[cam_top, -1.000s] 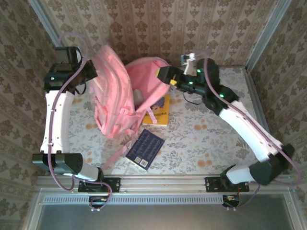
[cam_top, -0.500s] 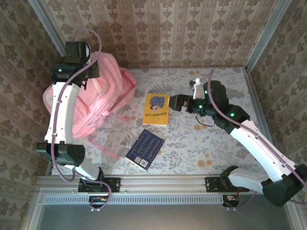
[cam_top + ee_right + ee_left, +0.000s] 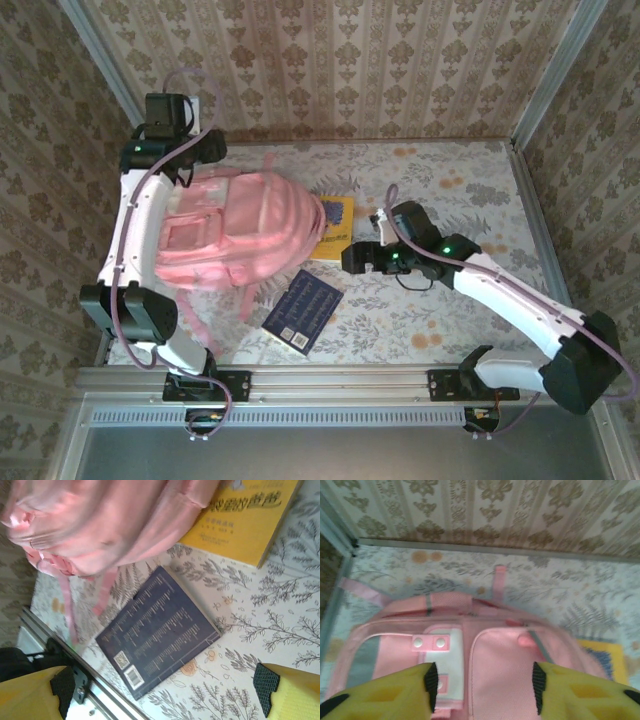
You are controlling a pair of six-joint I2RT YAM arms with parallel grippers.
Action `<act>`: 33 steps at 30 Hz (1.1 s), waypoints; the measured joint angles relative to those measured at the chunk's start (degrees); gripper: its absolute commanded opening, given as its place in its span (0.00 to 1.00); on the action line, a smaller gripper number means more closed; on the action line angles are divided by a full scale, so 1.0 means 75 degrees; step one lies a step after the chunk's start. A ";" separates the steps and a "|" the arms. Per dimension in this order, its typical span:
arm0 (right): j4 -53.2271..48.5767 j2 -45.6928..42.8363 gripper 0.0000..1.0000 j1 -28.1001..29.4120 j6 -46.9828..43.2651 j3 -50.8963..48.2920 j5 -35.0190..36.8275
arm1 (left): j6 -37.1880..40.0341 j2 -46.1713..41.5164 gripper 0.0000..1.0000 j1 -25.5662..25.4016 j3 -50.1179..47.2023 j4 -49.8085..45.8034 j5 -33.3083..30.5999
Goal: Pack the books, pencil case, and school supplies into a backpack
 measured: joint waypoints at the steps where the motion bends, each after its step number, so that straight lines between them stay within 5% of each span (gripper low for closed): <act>1: 0.0009 0.0169 0.94 0.0090 -0.0023 -0.0012 0.0032 | -0.0175 -0.0117 0.58 -0.0085 -0.0221 0.0154 0.0085; 5: 0.0047 0.0796 0.94 0.0376 -0.0157 -0.0015 0.0178 | -0.1081 -0.1387 0.64 -0.0530 -0.2142 0.0688 0.0344; 15: 0.0434 0.3066 0.95 0.0574 -0.0452 0.0571 0.0318 | -0.4645 -0.6939 0.69 -0.1827 -0.7898 0.1078 0.0740; 25: 0.1037 0.4916 0.92 0.0688 -0.0472 0.1585 0.0163 | -0.7682 -0.8609 0.71 -0.4237 -1.0672 0.0577 0.0379; 33: 0.1454 0.5015 0.89 0.0968 -0.0350 0.1655 0.0064 | -0.9218 -0.8425 0.70 -0.5706 -1.1689 0.0901 -0.0207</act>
